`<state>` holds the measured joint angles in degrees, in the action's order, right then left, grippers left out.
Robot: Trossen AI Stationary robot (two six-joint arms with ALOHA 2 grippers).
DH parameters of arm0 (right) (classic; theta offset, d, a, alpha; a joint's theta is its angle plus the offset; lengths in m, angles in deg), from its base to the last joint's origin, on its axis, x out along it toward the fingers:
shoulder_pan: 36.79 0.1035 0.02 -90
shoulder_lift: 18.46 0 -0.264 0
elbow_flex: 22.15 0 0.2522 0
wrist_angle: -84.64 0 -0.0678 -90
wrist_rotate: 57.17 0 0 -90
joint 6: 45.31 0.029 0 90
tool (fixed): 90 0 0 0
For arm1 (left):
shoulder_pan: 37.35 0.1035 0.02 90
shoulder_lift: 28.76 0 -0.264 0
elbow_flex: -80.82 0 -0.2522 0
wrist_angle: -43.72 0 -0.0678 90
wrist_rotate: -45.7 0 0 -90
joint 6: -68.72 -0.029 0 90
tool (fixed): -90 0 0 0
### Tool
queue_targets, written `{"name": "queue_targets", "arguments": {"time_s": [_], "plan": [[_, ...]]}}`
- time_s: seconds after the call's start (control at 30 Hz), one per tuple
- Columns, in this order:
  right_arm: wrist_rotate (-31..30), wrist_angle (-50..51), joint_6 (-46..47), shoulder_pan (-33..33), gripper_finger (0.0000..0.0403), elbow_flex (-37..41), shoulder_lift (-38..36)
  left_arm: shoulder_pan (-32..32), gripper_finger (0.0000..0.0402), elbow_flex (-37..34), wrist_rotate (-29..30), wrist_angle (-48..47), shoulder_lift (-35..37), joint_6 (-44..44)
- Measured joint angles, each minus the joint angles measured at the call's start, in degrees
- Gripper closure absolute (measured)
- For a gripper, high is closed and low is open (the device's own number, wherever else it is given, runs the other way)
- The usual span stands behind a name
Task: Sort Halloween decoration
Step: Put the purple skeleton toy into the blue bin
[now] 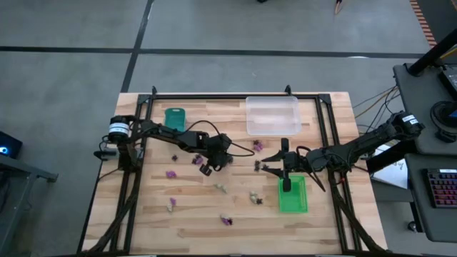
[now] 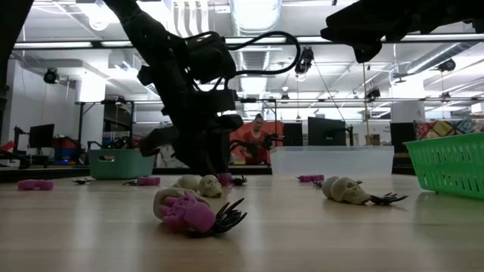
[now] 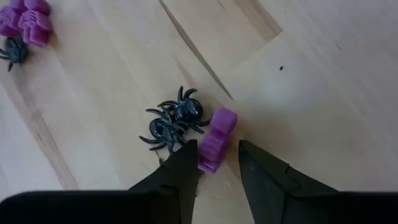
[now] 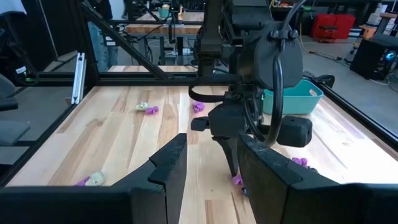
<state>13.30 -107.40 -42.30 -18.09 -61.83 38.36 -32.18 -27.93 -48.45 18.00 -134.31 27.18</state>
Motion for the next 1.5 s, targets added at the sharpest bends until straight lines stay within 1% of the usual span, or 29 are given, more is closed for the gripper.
{"name": "queue_targets", "arguments": {"time_s": [0.17,0.4,0.7,0.8,0.87,0.93,1.1,1.23,1.43,1.5], "plan": [[0.0,0.0,-0.08,0.0,0.0268,0.0,0.0,0.0,0.0329,0.0,0.03,-0.02,0.36,0.0],[0.0,0.0,-0.05,0.0,0.0268,0.0,0.0,0.0,0.0394,0.0,0.07,-0.03,0.37,0.0],[0.0,-0.02,-0.05,0.0,0.0268,0.0,0.0,-0.02,0.04,0.0,0.09,-0.83,1.61,0.45],[0.0,-0.02,-0.05,0.0,0.0268,0.0,0.0,-0.02,0.04,0.0,-0.05,-1.97,3.85,1.64],[0.0,-0.01,-0.05,0.0,0.0268,0.0,0.0,-0.01,0.0401,0.0,-1.51,-3.16,6.07,2.52],[0.0,-0.05,-0.04,0.0,0.0268,0.0,0.0,0.12,0.0401,0.0,-2.62,-3.71,8.66,4.03],[-0.02,-0.22,-0.03,0.0,0.0268,0.0,0.0,1.05,0.0401,0.0,-2.82,-8.54,15.73,7.49],[-0.01,-0.26,0.19,0.0,0.0268,0.0,0.0,3.25,0.0401,0.0,-2.67,-12.92,21.18,11.47],[-0.02,-0.21,0.38,0.0,0.0268,0.0,0.0,8.16,0.0401,-0.39,-2.41,-18.25,28.01,16.66],[-0.01,-0.21,0.38,0.0,0.0268,0.0,0.0,10.18,0.04,-0.47,-0.75,-20.08,29.75,18.38]]}}
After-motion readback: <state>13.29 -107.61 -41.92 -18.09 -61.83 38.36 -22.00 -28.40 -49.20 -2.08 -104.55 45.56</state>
